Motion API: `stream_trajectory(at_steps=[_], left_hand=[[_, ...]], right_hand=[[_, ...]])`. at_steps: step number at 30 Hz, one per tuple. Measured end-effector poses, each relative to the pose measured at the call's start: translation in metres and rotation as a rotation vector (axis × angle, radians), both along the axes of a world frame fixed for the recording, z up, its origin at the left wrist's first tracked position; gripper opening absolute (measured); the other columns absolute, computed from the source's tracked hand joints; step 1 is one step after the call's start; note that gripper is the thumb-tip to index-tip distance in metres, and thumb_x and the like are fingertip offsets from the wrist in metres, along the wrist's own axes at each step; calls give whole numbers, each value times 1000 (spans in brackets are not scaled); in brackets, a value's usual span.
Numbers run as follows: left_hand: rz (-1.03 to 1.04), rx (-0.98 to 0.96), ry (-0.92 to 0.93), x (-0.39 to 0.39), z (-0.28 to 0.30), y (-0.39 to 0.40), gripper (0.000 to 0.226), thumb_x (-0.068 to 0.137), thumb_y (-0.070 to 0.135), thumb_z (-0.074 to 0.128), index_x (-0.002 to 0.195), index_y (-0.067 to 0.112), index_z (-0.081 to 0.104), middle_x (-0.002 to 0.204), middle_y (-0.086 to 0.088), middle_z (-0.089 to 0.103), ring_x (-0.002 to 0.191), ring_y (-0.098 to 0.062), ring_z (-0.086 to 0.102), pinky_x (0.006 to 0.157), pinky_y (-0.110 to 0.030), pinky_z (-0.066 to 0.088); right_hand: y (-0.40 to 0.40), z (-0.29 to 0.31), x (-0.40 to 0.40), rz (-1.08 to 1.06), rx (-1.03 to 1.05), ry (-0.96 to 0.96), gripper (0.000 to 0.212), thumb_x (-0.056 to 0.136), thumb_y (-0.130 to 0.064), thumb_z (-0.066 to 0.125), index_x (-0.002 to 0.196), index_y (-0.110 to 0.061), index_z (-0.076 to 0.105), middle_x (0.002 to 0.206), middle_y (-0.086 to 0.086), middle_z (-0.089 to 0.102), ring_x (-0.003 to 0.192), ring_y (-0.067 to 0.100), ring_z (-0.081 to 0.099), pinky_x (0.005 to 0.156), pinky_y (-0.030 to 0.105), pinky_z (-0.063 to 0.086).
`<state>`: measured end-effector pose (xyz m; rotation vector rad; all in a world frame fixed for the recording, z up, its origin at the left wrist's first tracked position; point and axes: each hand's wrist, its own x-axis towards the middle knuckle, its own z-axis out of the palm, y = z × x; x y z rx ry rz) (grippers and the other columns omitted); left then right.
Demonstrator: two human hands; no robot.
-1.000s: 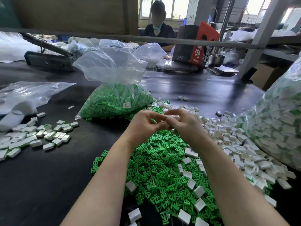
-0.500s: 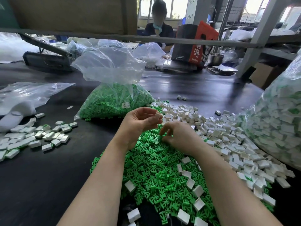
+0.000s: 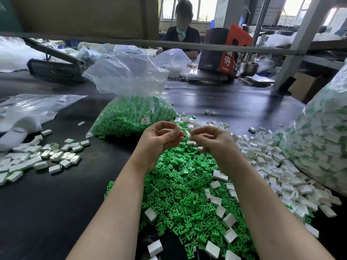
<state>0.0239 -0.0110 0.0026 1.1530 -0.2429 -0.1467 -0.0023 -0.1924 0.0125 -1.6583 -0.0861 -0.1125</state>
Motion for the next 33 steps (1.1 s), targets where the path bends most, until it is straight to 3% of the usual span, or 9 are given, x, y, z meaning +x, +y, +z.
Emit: stream_trajectory(at_steps=[7, 14, 23, 28, 31, 33], left_hand=[[9, 84, -25, -4, 3, -6, 21, 69, 18, 76, 88, 11, 73, 84, -12, 74, 74, -18, 71, 68, -25, 58], [28, 112, -49, -5, 4, -8, 15, 65, 19, 79, 79, 15, 77, 85, -14, 75, 75, -21, 72, 70, -25, 59], [56, 147, -80, -5, 4, -9, 20, 65, 16, 79, 83, 9, 75, 83, -15, 74, 74, -24, 72, 73, -28, 60], [64, 254, -174, -5, 4, -6, 14, 73, 9, 77, 86, 7, 75, 84, -14, 75, 76, -25, 71, 71, -25, 57], [56, 323, -206, -5, 3, -5, 9, 77, 6, 75, 86, 10, 74, 81, -9, 75, 73, -19, 70, 69, -23, 56], [47, 389, -221, -4, 2, -5, 6, 83, 7, 73, 88, 10, 72, 77, -5, 73, 69, -14, 67, 66, -23, 55]], right_hand=[[1, 2, 2, -1, 133, -87, 16, 86, -8, 71, 93, -21, 77, 82, 4, 72, 66, 10, 55, 57, 20, 45], [5, 3, 1, -93, 59, -167, 10, 83, -8, 74, 91, -12, 73, 83, 6, 73, 67, 6, 64, 59, 18, 48], [7, 1, 1, -65, -57, -234, 8, 80, -4, 76, 85, -10, 73, 68, -7, 69, 59, -2, 60, 57, 11, 45], [0, -2, 3, -1, -73, -146, 11, 83, -8, 75, 93, -8, 72, 77, 3, 72, 64, 5, 63, 57, 17, 48], [-3, -5, 3, 52, -210, -101, 8, 90, -15, 69, 89, -7, 71, 73, 1, 72, 56, 3, 57, 54, 18, 44], [-1, -6, 2, 113, -288, -102, 19, 96, -16, 61, 83, -4, 69, 67, -2, 69, 50, -2, 49, 51, 12, 37]])
